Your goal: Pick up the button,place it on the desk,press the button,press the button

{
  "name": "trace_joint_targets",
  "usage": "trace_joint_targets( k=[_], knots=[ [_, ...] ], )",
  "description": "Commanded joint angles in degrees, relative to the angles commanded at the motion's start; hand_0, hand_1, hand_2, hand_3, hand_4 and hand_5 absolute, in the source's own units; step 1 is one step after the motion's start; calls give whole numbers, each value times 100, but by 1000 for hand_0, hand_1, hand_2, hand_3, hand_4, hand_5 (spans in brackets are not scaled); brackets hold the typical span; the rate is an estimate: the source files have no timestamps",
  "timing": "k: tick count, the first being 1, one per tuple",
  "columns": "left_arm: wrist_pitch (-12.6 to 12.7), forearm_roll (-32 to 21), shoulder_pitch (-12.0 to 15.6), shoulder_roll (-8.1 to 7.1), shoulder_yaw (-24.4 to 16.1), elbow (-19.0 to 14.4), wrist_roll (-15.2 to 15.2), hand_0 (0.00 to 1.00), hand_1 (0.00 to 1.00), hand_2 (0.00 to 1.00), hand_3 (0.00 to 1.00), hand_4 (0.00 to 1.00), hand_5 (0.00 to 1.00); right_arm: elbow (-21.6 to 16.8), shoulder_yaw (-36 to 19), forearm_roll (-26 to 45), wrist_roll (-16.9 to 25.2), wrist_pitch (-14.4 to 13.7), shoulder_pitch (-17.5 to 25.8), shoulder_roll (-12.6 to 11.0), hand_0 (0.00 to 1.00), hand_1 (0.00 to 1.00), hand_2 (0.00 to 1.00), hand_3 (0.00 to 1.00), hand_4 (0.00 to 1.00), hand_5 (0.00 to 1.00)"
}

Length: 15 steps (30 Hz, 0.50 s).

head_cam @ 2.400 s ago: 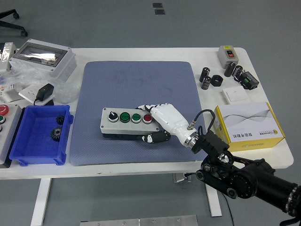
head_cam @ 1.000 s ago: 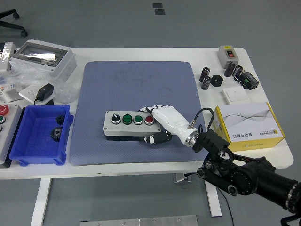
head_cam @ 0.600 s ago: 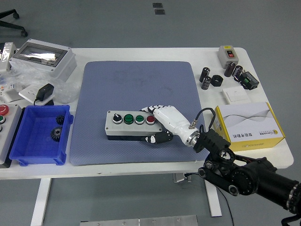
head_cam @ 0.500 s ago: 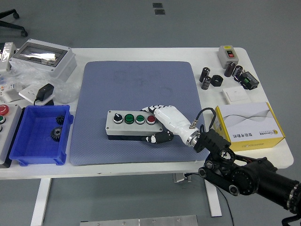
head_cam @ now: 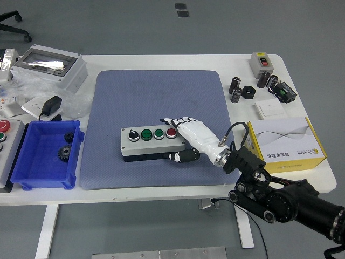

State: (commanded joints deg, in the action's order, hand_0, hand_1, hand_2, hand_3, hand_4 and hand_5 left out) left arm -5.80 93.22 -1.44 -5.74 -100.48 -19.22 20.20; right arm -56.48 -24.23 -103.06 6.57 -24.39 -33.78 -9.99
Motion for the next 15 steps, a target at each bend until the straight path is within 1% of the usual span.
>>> trace_joint_targets(
  k=[1,2,7,8,9,13,15],
  knots=[
    [-3,-2,2,-1,0,-2,4,647,510,493,591,228,2,-5,0,-4,-5,3,-1,-4,882,865,860,934,777,262],
    [-7,-6,4,-1,1,-3,7,640,507,491,591,214,2,-12,2,-4,-10,6,-2,-12,931,933,943,986,828,297],
    [-36,-16,5,0,-1,-3,1,640,507,491,591,214,2,-82,15,56,-25,29,-13,-99,931,933,943,986,828,297],
    [-41,-16,4,-1,-2,-3,-1,640,507,491,591,214,2,-96,19,71,-25,33,-18,-117,949,952,971,998,852,297],
    [-45,-16,4,-1,-3,-2,-4,640,507,491,591,214,2,-112,23,87,-24,37,-22,-137,949,952,971,998,852,297],
    [-63,-10,3,-9,-10,0,-13,640,507,491,591,214,2,-214,19,125,-46,120,-54,-253,949,952,971,998,852,297],
    [-75,2,2,-13,-16,4,-24,634,506,490,592,204,2,-275,13,115,-63,173,-77,-315,955,955,976,998,860,315]
  ],
)
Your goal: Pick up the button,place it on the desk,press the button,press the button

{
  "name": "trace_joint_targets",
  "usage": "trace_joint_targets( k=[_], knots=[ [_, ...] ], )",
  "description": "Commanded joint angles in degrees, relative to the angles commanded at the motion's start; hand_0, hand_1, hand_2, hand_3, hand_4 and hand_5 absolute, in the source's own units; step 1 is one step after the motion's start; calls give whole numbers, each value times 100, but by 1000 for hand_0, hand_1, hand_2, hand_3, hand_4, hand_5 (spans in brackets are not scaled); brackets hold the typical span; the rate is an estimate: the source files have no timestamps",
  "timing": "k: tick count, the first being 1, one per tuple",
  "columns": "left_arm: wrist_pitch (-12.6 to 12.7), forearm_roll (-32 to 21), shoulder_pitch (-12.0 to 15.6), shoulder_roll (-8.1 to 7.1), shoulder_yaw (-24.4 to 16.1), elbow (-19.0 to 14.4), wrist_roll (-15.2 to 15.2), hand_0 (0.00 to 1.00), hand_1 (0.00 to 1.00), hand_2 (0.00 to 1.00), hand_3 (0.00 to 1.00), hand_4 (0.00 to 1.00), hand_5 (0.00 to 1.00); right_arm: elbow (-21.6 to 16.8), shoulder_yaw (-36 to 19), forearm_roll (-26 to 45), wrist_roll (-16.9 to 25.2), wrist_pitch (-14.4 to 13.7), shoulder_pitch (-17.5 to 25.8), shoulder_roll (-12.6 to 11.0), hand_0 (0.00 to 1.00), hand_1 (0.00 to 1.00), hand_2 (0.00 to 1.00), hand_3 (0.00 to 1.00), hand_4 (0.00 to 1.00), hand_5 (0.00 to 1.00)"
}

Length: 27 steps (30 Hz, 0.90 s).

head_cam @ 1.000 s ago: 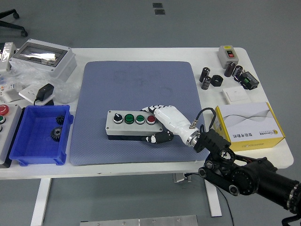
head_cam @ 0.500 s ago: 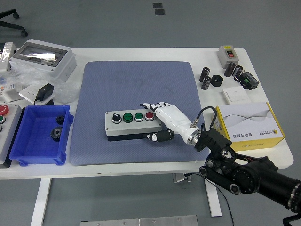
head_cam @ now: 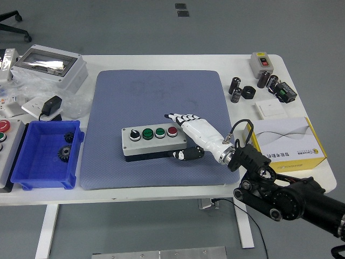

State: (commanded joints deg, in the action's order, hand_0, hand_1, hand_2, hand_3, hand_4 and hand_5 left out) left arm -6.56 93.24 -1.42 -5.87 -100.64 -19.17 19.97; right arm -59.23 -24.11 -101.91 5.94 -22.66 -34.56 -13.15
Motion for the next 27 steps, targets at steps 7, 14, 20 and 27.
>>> trace_joint_targets(
  k=[7,14,20,27],
  knots=[
    [-12,18,1,-14,0,6,-8,631,506,490,592,199,2,-195,101,134,-13,123,-99,-202,956,958,982,998,856,308],
    [-34,70,-34,-58,-19,14,-19,619,502,487,594,169,2,-325,395,667,99,383,-316,-416,955,959,987,998,881,323],
    [-54,127,-65,-95,-46,19,-25,616,501,485,594,162,2,-501,571,1063,157,680,-487,-641,956,957,990,998,893,335],
    [-54,143,-68,-121,-58,22,-30,611,499,485,595,149,2,-742,732,1314,94,893,-588,-934,960,957,993,998,901,359]
  ],
)
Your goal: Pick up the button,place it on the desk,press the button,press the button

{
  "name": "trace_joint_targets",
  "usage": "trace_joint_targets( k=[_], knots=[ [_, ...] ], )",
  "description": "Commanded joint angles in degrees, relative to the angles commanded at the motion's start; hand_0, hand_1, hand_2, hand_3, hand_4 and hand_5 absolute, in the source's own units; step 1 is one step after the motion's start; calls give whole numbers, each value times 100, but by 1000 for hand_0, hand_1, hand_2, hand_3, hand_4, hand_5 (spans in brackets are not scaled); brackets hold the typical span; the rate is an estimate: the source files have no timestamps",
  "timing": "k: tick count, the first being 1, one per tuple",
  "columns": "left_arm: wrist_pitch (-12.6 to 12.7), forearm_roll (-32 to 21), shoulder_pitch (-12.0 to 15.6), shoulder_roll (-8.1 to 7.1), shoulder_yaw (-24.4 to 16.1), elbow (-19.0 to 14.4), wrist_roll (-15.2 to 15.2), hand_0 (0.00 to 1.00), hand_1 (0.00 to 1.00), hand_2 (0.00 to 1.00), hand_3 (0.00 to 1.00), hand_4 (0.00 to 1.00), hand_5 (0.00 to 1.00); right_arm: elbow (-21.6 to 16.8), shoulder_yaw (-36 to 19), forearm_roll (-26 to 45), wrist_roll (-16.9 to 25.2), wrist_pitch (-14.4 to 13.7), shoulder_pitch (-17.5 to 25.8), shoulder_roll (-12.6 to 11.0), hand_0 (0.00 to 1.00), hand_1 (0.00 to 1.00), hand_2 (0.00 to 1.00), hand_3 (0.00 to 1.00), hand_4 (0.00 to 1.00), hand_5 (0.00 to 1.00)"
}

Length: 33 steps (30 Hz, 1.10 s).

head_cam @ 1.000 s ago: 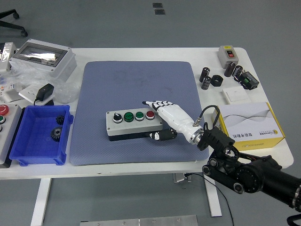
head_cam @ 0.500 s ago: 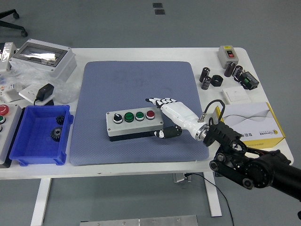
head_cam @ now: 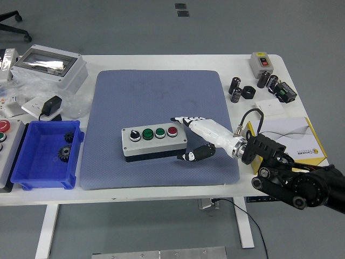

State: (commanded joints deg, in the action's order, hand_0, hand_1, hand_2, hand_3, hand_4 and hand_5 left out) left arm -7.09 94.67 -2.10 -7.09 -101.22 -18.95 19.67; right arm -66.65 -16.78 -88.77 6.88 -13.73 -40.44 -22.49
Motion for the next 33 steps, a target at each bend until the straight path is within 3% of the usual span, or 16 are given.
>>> trace_joint_targets(
  k=[1,2,13,14,27,33],
  knots=[
    [2,-3,2,-3,1,0,0,611,499,485,595,149,2,-42,24,63,0,40,-7,-39,960,957,993,998,901,359],
    [3,-6,2,-6,2,1,-2,605,496,481,598,127,2,-78,42,131,5,75,-10,-72,967,956,997,998,824,263],
    [17,-33,-13,-9,5,2,-16,603,496,479,597,123,2,-273,65,422,20,262,12,-227,970,959,998,998,791,254],
    [18,-39,-10,-5,10,2,-14,599,496,479,597,114,2,-290,52,419,15,273,27,-234,978,962,998,998,724,222],
    [31,-70,14,18,28,1,-19,592,494,478,598,94,2,-481,-27,585,68,259,122,-367,984,974,998,998,676,204],
    [31,-82,22,41,37,5,-22,592,495,478,598,93,2,-777,-310,601,67,335,254,-605,985,979,998,998,665,202]
  ],
)
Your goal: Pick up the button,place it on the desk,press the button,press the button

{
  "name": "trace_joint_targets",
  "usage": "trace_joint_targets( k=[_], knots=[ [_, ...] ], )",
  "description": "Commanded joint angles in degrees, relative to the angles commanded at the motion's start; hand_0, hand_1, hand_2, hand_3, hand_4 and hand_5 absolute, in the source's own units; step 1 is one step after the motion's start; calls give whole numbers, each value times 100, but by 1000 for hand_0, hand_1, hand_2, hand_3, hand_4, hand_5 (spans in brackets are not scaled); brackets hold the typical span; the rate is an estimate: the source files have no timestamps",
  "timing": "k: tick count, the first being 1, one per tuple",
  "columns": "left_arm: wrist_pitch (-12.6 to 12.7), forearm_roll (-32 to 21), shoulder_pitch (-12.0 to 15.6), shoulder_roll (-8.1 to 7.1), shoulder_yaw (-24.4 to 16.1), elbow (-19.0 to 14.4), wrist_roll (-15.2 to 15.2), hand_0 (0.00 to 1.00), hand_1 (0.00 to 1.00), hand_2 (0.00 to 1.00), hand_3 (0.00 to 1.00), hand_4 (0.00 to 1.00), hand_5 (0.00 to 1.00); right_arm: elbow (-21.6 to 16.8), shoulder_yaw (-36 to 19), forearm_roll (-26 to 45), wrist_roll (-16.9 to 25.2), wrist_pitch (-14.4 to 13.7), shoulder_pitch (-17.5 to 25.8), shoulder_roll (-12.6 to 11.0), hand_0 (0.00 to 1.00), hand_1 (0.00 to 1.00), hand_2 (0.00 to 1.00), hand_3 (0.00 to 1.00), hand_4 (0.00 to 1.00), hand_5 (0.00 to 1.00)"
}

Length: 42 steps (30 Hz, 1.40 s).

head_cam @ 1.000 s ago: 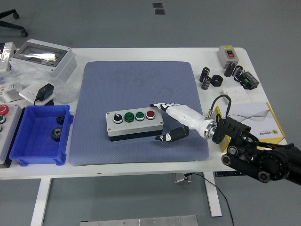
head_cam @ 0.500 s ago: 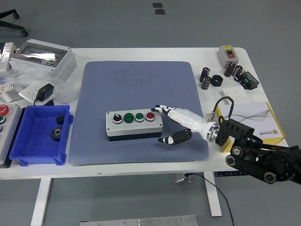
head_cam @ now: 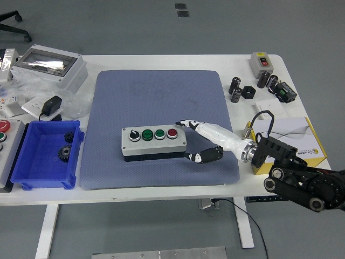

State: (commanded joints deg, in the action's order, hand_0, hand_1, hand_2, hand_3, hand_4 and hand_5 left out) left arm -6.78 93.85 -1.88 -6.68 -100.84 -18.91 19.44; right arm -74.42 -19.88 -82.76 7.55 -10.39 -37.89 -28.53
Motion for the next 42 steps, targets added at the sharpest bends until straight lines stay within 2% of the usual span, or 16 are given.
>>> trace_joint_targets(
  k=[6,10,14,16,17,22,23,28,29,34,35,42],
  knots=[
    [10,-36,6,9,18,0,-2,592,494,477,598,89,2,-691,-681,-176,-117,190,336,-673,987,978,998,998,649,207],
    [22,-56,29,2,30,-18,39,592,494,477,598,89,2,-1093,-1163,13,-526,643,498,-1130,987,978,998,998,649,207],
    [12,-33,18,-1,8,-20,40,592,494,476,597,88,2,-1223,-1544,38,-1055,1173,457,-1296,997,986,998,998,644,194],
    [5,-20,4,-3,-4,-14,28,592,494,476,597,88,2,-1289,-1628,35,-1304,1438,404,-1282,997,986,998,998,644,194],
    [2,-17,-4,-3,-9,-12,21,592,494,477,597,88,2,-1331,-1645,58,-1438,1583,361,-1252,923,818,810,998,640,145],
    [0,-35,-14,7,-2,-15,36,592,494,477,597,88,2,-1467,-1487,46,-1976,2225,82,-1006,923,818,810,998,640,145],
    [1,-47,-11,10,7,-17,44,593,495,477,597,90,2,-1477,-1426,22,-2045,2325,9,-942,219,225,289,998,365,8],
    [12,-100,3,15,38,-31,82,593,495,477,597,90,2,-1406,-1218,-15,-2168,2434,-284,-676,219,225,289,998,365,8],
    [13,-107,4,15,42,-34,88,595,496,478,596,95,2,-1363,-1198,-10,-2174,2434,-333,-613,64,115,189,962,246,2],
    [12,-132,1,21,51,-39,101,595,496,478,596,95,2,-1210,-1106,-7,-2188,2426,-471,-398,64,115,189,962,246,2],
    [13,-138,0,23,54,-39,102,595,497,480,596,100,2,-1198,-1083,-5,-2191,2425,-486,-375,40,95,173,958,215,2],
    [38,-185,13,35,75,-64,165,596,498,479,596,100,2,-1151,-741,-84,-2305,2511,-677,-202,35,90,166,958,196,2]
  ],
)
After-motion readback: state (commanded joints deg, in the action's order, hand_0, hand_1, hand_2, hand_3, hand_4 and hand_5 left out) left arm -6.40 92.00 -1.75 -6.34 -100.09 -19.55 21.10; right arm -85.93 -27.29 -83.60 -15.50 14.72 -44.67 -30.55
